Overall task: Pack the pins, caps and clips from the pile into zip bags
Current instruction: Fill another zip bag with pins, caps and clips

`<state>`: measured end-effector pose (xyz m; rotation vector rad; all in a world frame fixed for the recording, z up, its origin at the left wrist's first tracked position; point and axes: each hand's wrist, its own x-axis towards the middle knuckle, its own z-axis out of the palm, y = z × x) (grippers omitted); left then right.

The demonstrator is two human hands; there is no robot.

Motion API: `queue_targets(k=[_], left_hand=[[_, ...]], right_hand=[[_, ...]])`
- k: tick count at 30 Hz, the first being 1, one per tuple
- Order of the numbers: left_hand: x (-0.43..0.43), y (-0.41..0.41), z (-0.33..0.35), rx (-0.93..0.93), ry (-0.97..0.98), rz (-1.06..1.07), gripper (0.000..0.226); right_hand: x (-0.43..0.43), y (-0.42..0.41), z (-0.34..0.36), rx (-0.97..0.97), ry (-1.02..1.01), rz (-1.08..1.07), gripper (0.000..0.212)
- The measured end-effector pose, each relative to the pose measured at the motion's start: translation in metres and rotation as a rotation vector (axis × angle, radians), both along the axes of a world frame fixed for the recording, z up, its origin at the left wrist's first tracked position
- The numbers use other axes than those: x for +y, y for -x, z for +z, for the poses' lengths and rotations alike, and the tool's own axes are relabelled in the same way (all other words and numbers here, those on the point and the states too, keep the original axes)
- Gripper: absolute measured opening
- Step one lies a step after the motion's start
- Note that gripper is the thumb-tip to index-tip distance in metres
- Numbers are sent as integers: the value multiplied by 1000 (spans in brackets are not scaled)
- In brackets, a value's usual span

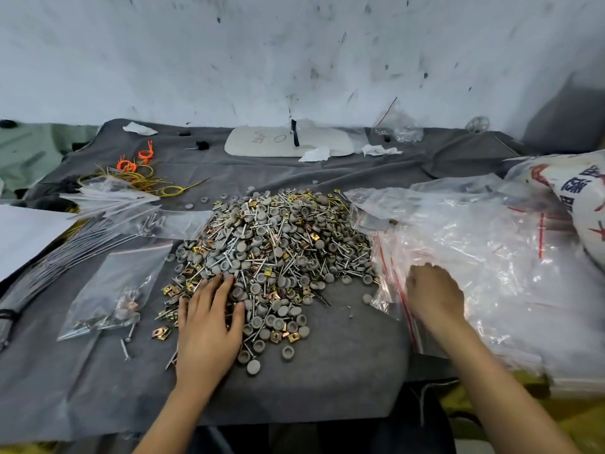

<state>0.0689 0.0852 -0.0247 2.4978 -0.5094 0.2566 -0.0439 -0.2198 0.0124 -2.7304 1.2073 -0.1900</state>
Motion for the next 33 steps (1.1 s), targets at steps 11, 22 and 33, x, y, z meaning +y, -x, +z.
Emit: queue_targets(k=[11,22,33], left_hand=[[2,1,-1,6,11,-5,50],[-11,42,57,-327,600,-26,38],[-54,79,75,533,794,-324,29]], right_hand=[[-6,4,-3,-472,-45,-93,11],[55,11,58,-1196,294,201,13],[129,9,22,-948,468,569,12]])
